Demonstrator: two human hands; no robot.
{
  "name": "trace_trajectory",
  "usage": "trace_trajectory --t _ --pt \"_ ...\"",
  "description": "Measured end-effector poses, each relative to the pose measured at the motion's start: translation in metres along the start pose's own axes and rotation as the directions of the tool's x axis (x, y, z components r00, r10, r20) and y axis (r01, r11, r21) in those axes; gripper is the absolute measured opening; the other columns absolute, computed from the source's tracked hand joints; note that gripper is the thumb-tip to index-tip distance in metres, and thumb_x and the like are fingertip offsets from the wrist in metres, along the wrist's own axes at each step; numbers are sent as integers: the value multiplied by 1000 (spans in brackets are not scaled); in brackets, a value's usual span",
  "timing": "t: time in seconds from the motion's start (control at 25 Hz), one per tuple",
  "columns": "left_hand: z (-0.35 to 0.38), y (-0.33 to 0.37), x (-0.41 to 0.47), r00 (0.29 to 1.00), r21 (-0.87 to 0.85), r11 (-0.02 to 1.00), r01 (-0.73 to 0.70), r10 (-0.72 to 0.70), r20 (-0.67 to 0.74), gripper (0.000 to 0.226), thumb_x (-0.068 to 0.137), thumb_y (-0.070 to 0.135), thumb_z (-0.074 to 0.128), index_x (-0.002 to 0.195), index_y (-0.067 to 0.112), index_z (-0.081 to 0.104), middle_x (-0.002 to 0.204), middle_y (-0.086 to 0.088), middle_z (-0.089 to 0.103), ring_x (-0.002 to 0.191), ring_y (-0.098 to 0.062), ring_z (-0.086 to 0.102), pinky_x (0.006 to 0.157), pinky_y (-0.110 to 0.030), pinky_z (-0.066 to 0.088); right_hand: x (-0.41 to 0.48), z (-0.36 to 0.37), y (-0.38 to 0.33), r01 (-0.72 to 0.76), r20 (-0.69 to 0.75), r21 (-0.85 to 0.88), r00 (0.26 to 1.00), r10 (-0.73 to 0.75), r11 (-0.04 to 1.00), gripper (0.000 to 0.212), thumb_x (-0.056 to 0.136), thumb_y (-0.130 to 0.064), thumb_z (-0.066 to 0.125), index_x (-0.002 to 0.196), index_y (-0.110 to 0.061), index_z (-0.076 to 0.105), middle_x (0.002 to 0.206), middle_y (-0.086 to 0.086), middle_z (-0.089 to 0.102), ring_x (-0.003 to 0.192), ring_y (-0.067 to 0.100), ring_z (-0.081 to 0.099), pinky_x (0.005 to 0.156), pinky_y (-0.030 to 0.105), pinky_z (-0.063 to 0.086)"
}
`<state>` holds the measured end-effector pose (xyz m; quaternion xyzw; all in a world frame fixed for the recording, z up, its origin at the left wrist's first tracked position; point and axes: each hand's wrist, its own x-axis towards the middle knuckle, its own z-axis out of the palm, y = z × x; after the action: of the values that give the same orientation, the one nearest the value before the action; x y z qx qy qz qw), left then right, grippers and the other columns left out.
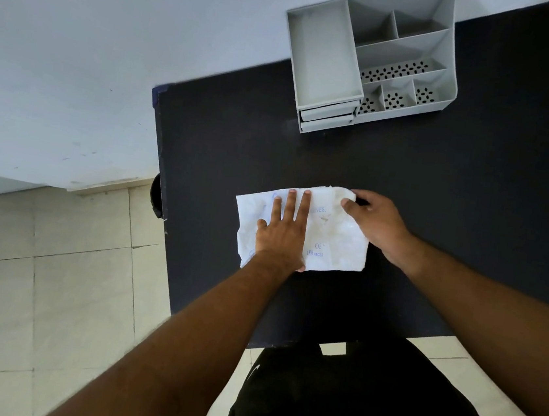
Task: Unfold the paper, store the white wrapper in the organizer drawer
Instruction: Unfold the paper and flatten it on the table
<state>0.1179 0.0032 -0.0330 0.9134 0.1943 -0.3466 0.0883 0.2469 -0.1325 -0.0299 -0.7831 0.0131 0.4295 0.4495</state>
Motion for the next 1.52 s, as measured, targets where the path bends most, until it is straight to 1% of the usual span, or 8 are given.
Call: trace_trajectory --t 0.16,0.28,0.52,0.84,1.08,1.28,1.4,1.52 --pt "-2 3 -1 999 -10 1000 29 -29 23 150 67 38 92 153 24 -31 167 -7 -21 154 -36 -11 110 -62 33 10 1 -9 -31 31 -79 999 34 996 16 95 -28 64 100 -15 73 96 5 75 86 22 73 79 40 60" --pt "0 8 2 998 -8 998 60 -59 34 144 73 31 89 153 23 -30 166 -8 -24 153 -40 -12 111 -62 32 7 4 -4 -59 -110 -66 993 51 996 21 94 -25 59 90 -6 68 83 7 68 76 26 66 66 36 53" --pt "1 9 5 998 45 997 59 -60 19 140 74 34 87 154 20 -27 166 -12 -22 153 -42 -9 113 -58 30 -8 5 -2 -71 21 199 997 68 977 23 94 -34 66 113 -22 68 105 -1 74 94 18 72 82 37 59" --pt "0 11 5 996 28 996 79 -80 27 142 72 32 89 155 26 -26 165 -8 -26 153 -42 -11 112 -59 33 4 5 5 -41 -124 6 991 42 999 11 93 -19 62 101 -19 69 95 -2 70 92 21 69 73 32 56" --pt "-2 4 3 998 17 999 32 -33 52 148 67 40 91 154 27 -27 164 -8 -29 152 -42 -14 111 -59 32 -17 -2 16 -173 183 153 973 144 973 66 81 -13 80 135 -28 47 120 -4 66 107 16 66 87 42 58" --pt "-1 -5 1 999 55 998 -16 14 39 158 56 49 94 154 26 -28 165 -7 -28 152 -40 -17 108 -56 37 -22 -10 26 -182 168 151 973 156 972 63 83 2 71 135 -22 45 122 6 64 101 19 67 68 38 61" --pt "-1 -6 1 1000 63 998 -10 9 14 158 56 49 94 154 25 -27 165 -6 -27 153 -38 -15 107 -54 39 -20 -8 26 -143 120 151 985 126 978 65 81 -3 74 136 -24 45 124 4 64 104 19 66 77 42 61" --pt "-1 -6 0 1000 48 999 -11 10 16 157 56 49 94 155 26 -26 165 -6 -26 153 -37 -16 110 -55 36 -23 -9 27 -204 249 181 956 156 962 76 81 -6 79 141 -32 39 124 -5 61 111 17 63 78 45 61"
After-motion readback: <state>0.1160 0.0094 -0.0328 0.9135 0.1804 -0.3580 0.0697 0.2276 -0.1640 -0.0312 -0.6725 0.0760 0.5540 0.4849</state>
